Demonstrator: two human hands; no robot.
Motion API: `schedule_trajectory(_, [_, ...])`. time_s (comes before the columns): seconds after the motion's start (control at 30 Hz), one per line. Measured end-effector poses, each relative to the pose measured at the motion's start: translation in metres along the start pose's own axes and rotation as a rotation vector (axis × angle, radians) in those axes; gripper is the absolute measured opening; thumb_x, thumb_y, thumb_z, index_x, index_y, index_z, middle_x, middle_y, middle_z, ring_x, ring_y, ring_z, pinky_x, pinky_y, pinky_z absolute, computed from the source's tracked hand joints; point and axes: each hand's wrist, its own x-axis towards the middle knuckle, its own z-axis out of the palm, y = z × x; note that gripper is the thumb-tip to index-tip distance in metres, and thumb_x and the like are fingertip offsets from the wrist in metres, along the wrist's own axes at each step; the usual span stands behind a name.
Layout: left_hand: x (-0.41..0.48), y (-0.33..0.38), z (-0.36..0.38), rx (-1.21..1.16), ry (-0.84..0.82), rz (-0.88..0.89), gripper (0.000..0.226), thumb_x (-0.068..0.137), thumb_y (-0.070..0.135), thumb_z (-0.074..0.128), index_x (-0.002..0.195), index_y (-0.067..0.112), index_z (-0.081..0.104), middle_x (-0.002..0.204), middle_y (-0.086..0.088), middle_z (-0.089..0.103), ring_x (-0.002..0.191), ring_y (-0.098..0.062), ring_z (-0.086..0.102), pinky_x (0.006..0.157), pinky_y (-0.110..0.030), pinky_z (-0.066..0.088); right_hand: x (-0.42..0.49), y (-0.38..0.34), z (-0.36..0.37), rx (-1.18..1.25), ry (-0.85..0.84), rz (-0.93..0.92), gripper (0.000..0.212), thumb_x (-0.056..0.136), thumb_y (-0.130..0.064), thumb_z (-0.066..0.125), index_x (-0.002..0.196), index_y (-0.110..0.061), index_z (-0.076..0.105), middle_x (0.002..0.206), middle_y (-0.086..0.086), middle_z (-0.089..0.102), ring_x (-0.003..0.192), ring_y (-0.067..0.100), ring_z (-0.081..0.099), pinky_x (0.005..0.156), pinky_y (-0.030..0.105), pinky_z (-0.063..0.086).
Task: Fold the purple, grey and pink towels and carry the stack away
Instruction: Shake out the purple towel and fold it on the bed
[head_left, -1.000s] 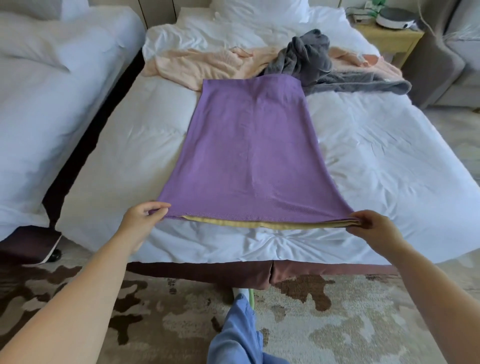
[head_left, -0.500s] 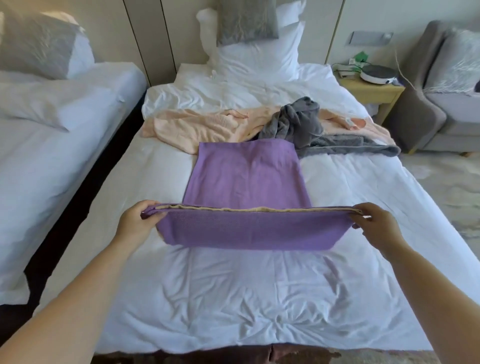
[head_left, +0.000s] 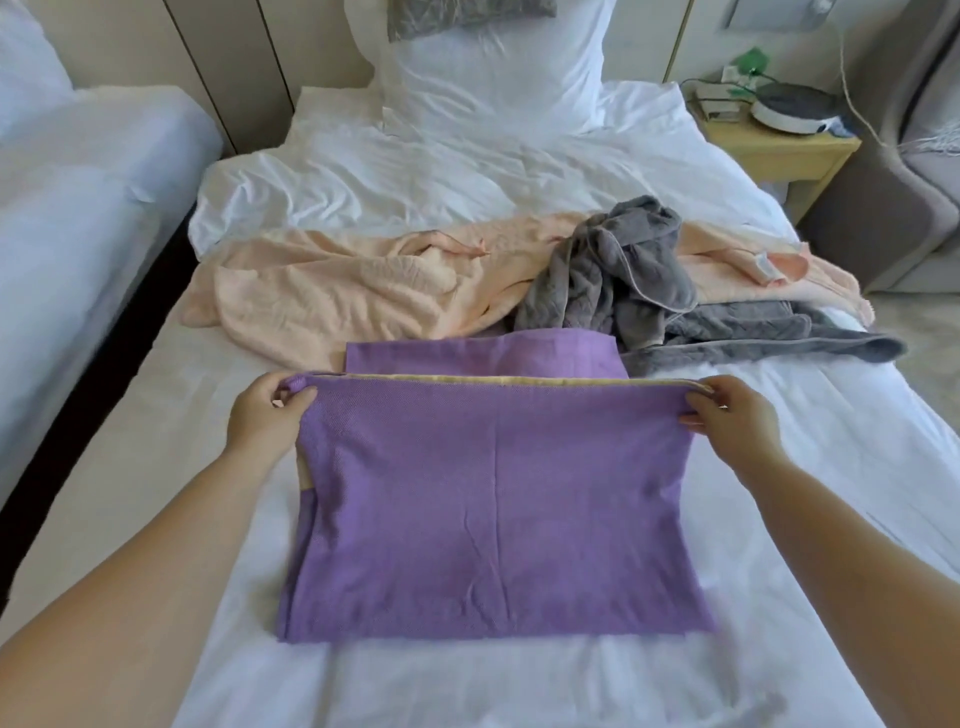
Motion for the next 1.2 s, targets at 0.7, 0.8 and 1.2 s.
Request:
schedule_trajectory(0.7, [0.147,-0.048,0.148,0.556,0.194,0.114,0.037,0.088,0.022,0.061,0.123,0.017,0.054,0.131,-0.013,0.051,0.115,-0.040,0.046,0.093,-0.050,0.039,0.170,0.043,0.144,-0.362,0.174,-0.101,0.040,0.088,-0.020,0.058,0.126,-0.013,0.048,0.129,0.013,0.050,0.115,0.030,0.051,0.098,0.033,0.037])
schedule_trajectory(0.8, [0.093,-0.039,0.184,0.663,0.015,0.680,0.043,0.096,0.035,0.047,0.137,0.026,0.046,0.148,-0.004,0.038,0.129,-0.031,0.037,0.103,-0.050,0.030,0.114,0.036,0.178,-0.476,0.080,-0.502,0.050,0.092,-0.031,0.050,0.139,-0.020,0.039,0.147,0.003,0.039,0.136,0.022,0.033,0.111,0.036,0.023])
schedule_trajectory(1.2, [0.107,-0.065,0.200,1.117,-0.291,0.301,0.067,0.091,0.063,0.005,0.151,0.034,0.002,0.161,0.006,0.000,0.148,-0.020,-0.004,0.118,-0.050,-0.005,0.137,0.102,0.156,-0.994,-0.201,-0.283,0.071,0.090,-0.066,0.009,0.151,-0.031,0.004,0.159,-0.013,0.004,0.147,0.012,-0.001,0.120,0.038,0.002])
